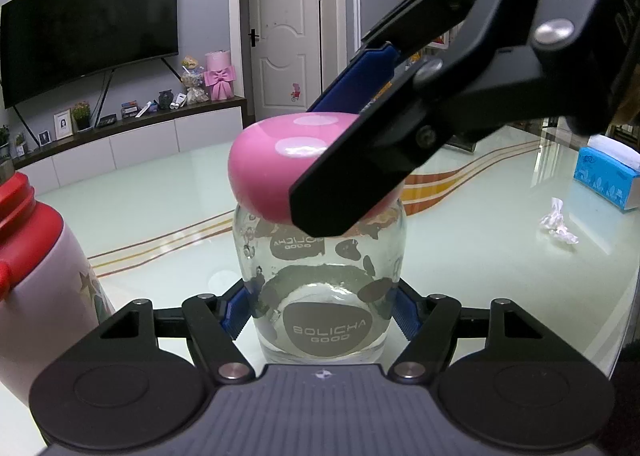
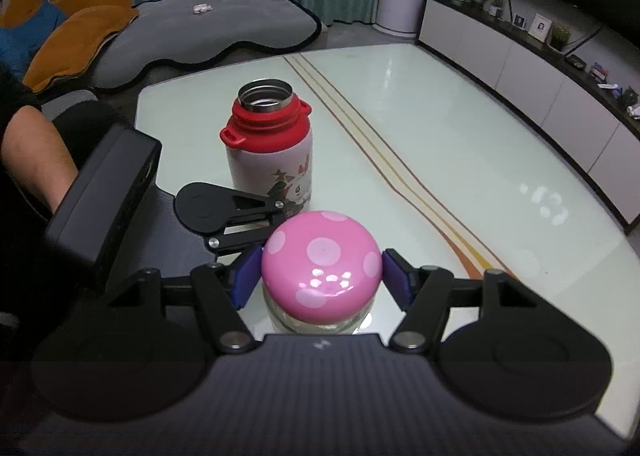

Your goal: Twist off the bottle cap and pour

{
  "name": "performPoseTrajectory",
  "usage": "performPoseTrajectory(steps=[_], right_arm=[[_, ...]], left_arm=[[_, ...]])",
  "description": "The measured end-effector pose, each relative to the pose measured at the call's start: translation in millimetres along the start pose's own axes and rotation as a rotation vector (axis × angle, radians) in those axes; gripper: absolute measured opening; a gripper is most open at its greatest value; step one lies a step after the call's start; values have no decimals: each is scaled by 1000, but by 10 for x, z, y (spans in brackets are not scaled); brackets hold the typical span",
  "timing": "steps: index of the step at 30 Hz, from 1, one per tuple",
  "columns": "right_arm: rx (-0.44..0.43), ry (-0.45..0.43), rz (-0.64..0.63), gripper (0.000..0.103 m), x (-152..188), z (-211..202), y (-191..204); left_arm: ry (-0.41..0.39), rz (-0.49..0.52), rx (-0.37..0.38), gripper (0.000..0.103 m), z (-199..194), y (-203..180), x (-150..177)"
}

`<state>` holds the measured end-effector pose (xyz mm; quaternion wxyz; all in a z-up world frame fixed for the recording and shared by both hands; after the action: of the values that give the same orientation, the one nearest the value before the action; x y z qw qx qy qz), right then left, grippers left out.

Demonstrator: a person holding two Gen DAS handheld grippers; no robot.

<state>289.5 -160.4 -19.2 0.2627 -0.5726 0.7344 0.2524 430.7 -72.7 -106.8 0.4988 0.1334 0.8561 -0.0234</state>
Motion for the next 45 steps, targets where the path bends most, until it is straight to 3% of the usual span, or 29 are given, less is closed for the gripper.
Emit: performPoseTrajectory(steps=[7, 9, 14, 18, 21, 25, 31, 33, 40, 45], right_arm=[[44, -20, 65, 66, 13, -4, 6], [62, -25, 81, 76, 13, -3, 17], [131, -69, 206, 80, -22, -79, 66], [252, -162, 497, 83, -39, -262, 16], [320, -150, 656, 83, -29, -311, 71], [431, -147, 751, 86, -109, -317, 165], [540, -137, 816, 89, -142, -144, 196], [560, -129, 826, 89, -130, -93, 168], [578, -80, 829, 87, -118, 40, 122], [565, -50, 803, 75, -99, 102, 111]], left_arm=[[0, 0, -2, 73, 345, 207, -224], [1, -1, -3, 73, 456, 289, -269], [6, -2, -6, 73, 643, 411, -389], [2, 1, -11, 73, 726, 456, -470], [4, -1, -13, 73, 943, 640, -561], [3, -1, -19, 73, 1185, 831, -668], [3, 2, -21, 73, 1335, 941, -720], [3, 3, -21, 73, 1178, 797, -666], [7, 4, -23, 73, 1265, 836, -688], [6, 3, -24, 73, 1399, 911, -721]])
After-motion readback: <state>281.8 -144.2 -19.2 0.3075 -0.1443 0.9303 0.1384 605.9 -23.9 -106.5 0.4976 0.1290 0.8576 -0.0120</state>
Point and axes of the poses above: each gripper's, at about its wrist camera, not at the fingertips, and z roughly the way its jaws point, y to its left, x to its underside, the point moved 7 cm from there along z, roughly the way its jaws point, and after that the axes turned 9 degrees about -x, right-handed, at the moved point
